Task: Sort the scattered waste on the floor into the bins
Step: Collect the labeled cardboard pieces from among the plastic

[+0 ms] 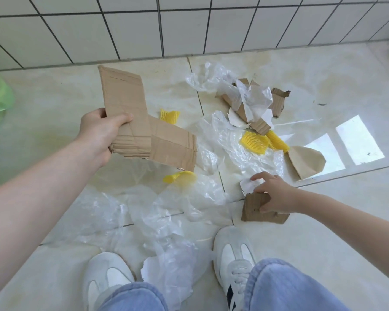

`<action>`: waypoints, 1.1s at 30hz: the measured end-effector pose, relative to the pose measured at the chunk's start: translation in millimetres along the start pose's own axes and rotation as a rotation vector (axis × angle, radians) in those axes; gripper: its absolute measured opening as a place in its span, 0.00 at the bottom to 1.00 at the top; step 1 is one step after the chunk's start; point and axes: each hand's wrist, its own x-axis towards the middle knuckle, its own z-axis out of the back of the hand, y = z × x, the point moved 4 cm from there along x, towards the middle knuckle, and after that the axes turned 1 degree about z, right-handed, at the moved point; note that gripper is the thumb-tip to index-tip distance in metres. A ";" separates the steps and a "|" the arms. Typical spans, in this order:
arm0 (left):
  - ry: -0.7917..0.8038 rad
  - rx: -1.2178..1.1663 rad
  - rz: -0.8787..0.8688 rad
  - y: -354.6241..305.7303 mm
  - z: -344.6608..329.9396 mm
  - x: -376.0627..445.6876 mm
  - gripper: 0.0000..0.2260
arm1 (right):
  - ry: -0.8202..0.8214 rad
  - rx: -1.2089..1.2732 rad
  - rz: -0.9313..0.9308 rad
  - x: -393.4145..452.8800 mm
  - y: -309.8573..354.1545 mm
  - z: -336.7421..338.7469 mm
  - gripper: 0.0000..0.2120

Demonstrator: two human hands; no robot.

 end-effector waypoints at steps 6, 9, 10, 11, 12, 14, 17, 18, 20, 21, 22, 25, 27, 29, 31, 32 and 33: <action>0.066 -0.043 0.042 11.1 -13.9 -6.4 0.11 | -0.020 0.011 0.006 10.3 11.0 4.2 0.15; 0.087 -0.049 0.075 18.7 -19.4 -9.9 0.10 | 0.015 -0.015 0.033 14.2 25.1 5.5 0.16; 0.091 -0.050 0.085 20.7 -20.2 -10.7 0.10 | 0.027 -0.019 0.036 15.8 28.8 4.9 0.15; 0.093 -0.051 0.093 22.3 -20.3 -11.4 0.11 | 0.037 -0.016 0.031 17.4 31.1 3.6 0.14; 0.095 -0.054 0.099 23.7 -20.0 -11.9 0.13 | 0.046 -0.013 0.022 18.2 33.6 2.8 0.13; 0.094 -0.058 0.121 26.1 -17.9 -12.5 0.18 | 0.044 -0.001 0.010 19.1 39.7 7.0 0.12; 0.091 -0.067 0.149 27.4 -12.7 -11.3 0.22 | -0.011 0.081 -0.001 15.8 52.4 31.0 0.11; 0.083 -0.077 0.153 26.9 -9.6 -10.0 0.23 | -0.043 0.135 -0.004 14.2 56.8 42.4 0.11; 0.051 -0.109 0.155 24.5 -1.0 -7.5 0.27 | -0.114 0.242 -0.001 12.5 65.4 64.7 0.11; 0.032 -0.130 0.157 23.3 4.2 -6.4 0.28 | -0.151 0.295 0.003 12.3 70.1 74.8 0.11; 0.013 -0.152 0.158 21.9 9.6 -6.1 0.29 | -0.186 0.353 0.007 12.7 75.5 84.1 0.10; -0.018 -0.186 0.162 19.0 26.5 -9.2 0.27 | -0.264 0.560 0.030 14.9 97.0 104.8 0.09; -0.014 -0.164 0.155 18.8 39.1 -12.8 0.20 | -0.276 0.688 0.063 18.1 116.9 111.8 0.09; -0.014 -0.152 0.142 17.8 53.3 -17.0 0.15 | -0.261 0.804 0.094 24.4 138.8 113.5 0.07; -0.041 -0.188 0.120 16.4 69.4 -20.9 0.13 | -0.209 0.928 0.122 32.4 160.8 111.3 0.07; -0.060 -0.214 0.107 15.6 78.0 -23.2 0.13 | -0.164 0.977 0.131 35.4 171.2 108.7 0.07; -0.081 -0.244 0.094 14.5 86.2 -25.3 0.13 | -0.109 1.009 0.138 36.9 181.6 105.4 0.08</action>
